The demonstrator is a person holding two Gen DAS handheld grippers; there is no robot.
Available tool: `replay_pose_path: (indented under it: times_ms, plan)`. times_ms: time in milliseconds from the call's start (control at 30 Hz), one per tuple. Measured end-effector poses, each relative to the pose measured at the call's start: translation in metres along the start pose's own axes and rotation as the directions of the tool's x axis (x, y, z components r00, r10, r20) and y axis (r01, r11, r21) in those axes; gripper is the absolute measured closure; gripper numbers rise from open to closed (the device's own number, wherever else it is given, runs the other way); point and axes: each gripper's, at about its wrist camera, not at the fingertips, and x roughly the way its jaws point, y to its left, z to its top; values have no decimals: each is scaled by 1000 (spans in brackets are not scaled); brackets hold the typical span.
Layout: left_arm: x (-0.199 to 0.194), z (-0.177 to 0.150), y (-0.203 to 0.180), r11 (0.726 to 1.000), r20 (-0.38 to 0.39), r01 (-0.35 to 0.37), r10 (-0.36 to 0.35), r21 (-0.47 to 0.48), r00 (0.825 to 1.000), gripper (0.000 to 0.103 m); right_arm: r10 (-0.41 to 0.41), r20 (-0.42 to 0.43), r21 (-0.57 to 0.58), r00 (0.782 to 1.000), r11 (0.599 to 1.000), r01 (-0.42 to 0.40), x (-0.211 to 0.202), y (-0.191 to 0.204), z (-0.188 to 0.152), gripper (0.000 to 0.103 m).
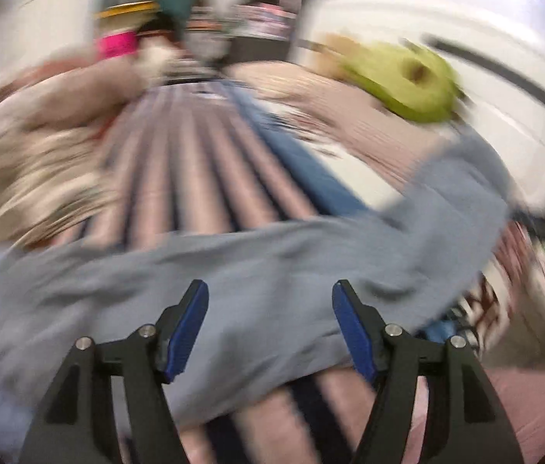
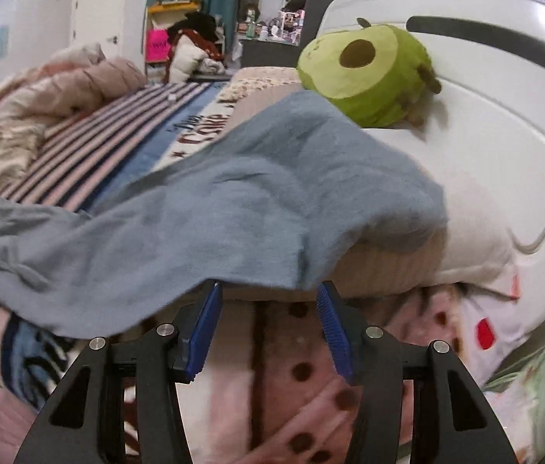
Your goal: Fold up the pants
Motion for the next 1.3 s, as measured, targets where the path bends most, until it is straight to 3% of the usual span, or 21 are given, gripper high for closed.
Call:
replay_pose_path:
  times_ms: [133, 233, 333, 500, 700, 767, 800, 867, 900, 1100, 1167, 1267, 1300]
  plan:
    - [-44, -18, 56, 967, 40, -143, 154, -212, 987, 39, 57, 33, 16, 998, 998, -58, 0, 11, -7, 57]
    - [-62, -32, 88, 910, 29, -253, 277, -328, 960, 39, 97, 52, 9, 994, 995, -98, 4, 22, -8, 56]
    - [-64, -38, 108, 866, 12, -345, 374, -362, 927, 39, 136, 60, 21, 989, 990, -138, 6, 27, -9, 56]
    - [-39, -48, 130, 830, -74, -384, 389, -405, 918, 39, 165, 83, 32, 983, 985, -168, 3, 30, -5, 56]
    - [-23, -48, 147, 812, -40, -299, 324, -502, 945, 36, 184, 86, 49, 979, 981, -188, 0, 30, -2, 56]
    - [-22, -44, 144, 817, -12, -291, 329, -498, 944, 50, 188, 89, 54, 978, 980, -194, -1, 30, 0, 56]
    - [-21, -41, 142, 822, 1, -274, 318, -500, 948, 75, 190, 92, 57, 977, 979, -196, -2, 30, 1, 56]
    - [-19, -35, 139, 828, 22, -239, 290, -507, 957, 86, 194, 98, 58, 976, 978, -200, -2, 32, 4, 56]
    - [-20, -31, 136, 834, 40, -245, 304, -494, 952, 91, 196, 99, 57, 976, 978, -202, -2, 32, 5, 56]
    - [-63, -12, 145, 837, 160, -264, 379, -480, 912, 93, 223, 89, 36, 971, 973, -227, 0, 44, 10, 56]
    - [-82, -5, 151, 819, 174, -349, 466, -454, 867, 93, 263, 72, 28, 962, 964, -266, 2, 53, 13, 56]
    - [-115, 0, 176, 766, 181, -427, 563, -481, 806, 93, 337, 43, -1, 940, 941, -338, 6, 76, 16, 56]
    - [-125, 2, 184, 741, 176, -467, 605, -483, 777, 93, 366, 33, -8, 930, 931, -365, 8, 85, 17, 56]
